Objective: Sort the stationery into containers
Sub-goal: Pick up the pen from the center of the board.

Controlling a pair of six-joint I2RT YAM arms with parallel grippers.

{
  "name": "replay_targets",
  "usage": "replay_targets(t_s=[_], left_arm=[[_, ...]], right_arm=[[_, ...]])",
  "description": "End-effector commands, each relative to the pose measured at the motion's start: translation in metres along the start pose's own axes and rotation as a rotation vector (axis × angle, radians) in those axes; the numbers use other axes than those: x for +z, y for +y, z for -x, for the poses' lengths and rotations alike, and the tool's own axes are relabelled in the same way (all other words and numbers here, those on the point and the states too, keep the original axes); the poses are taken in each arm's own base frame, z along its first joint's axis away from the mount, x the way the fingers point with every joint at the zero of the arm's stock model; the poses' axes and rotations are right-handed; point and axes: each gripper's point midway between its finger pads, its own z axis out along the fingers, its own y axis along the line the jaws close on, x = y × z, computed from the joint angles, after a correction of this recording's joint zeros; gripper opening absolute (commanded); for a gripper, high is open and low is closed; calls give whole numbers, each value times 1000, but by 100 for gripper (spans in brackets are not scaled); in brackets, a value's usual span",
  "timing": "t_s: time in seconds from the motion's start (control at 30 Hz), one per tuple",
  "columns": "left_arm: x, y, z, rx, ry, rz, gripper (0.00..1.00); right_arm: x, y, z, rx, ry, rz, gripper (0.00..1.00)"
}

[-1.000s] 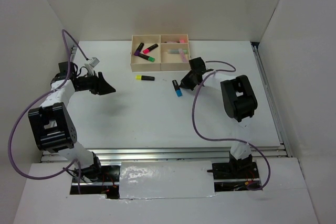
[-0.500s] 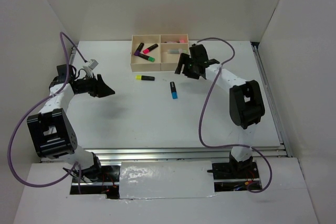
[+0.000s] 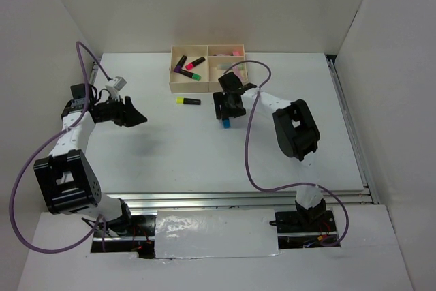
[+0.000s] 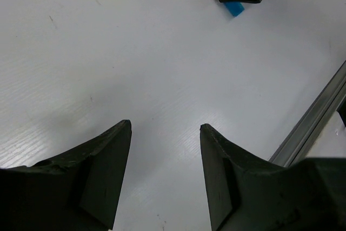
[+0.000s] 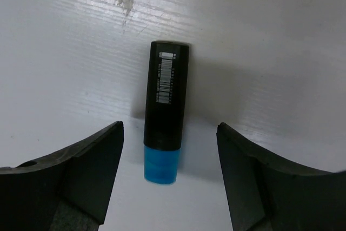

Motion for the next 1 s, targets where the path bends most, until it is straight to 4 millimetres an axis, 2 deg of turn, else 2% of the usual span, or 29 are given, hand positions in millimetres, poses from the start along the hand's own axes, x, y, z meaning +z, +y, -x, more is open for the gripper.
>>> replay_targets(t_s=[0.0,0.07,0.1,0.13,0.23,0.3,0.33,0.37,0.43,0.53,0.57,0.6,0.63,0.67,0.7,0.73,0.8,0.83,0.87,0.9,0.93,0.97], left_arm=[[-7,-5,3,48,-19,4,65],[-8,-6,4,51,-22,8,66],[-8,-7,3,56,-23,7,65],[-8,-8,3,60,-22,7,66],[-9,-7,1,62,-14,17,66],[-9,-7,0,67,-11,18,66],[-9,-7,-1,62,-8,15,66],[-9,-7,-2,63,-7,15,66],[-9,-8,-2,62,-10,12,66],[-9,-8,-1,58,-18,6,65],[-8,-8,-2,56,-22,4,65],[-7,-8,-2,51,-26,3,66],[-6,-8,-4,44,-26,-2,66],[-5,-8,-4,42,-28,-5,66],[-4,-7,-3,32,-33,-7,65],[-3,-7,-3,30,-35,-12,66],[-1,-8,-1,25,-43,-25,66],[-1,-9,0,16,-49,-30,65],[-1,-7,0,23,-55,-27,65],[-1,-7,4,35,-71,-23,65],[0,-8,4,41,-73,-22,66],[1,-8,3,43,-74,-20,66]], right_arm=[[2,-10,0,-15,31,-54,76],[3,-9,-5,-19,53,-48,67],[4,-9,-6,-21,59,-48,61],[5,-7,-8,-23,64,-41,48],[6,-1,-11,-56,91,-23,31],[8,1,-21,-95,135,-14,22],[6,4,-16,-106,133,-4,7],[5,8,-16,-137,137,5,0],[-3,14,-5,-170,108,25,0],[-38,37,51,-228,-77,113,0],[-60,45,73,-238,-160,153,0],[-75,55,104,-241,-292,181,0],[-98,60,121,-243,-386,203,0],[-110,65,135,-255,-461,225,0],[-127,74,161,-268,-594,251,0],[-138,79,173,-291,-656,256,0],[-151,89,200,-326,-764,259,0],[-153,96,220,-327,-819,261,0],[-146,96,226,-325,-822,251,0],[-148,97,242,-312,-877,237,0],[-158,102,260,-302,-935,243,0],[-131,103,260,-294,-923,242,0]])
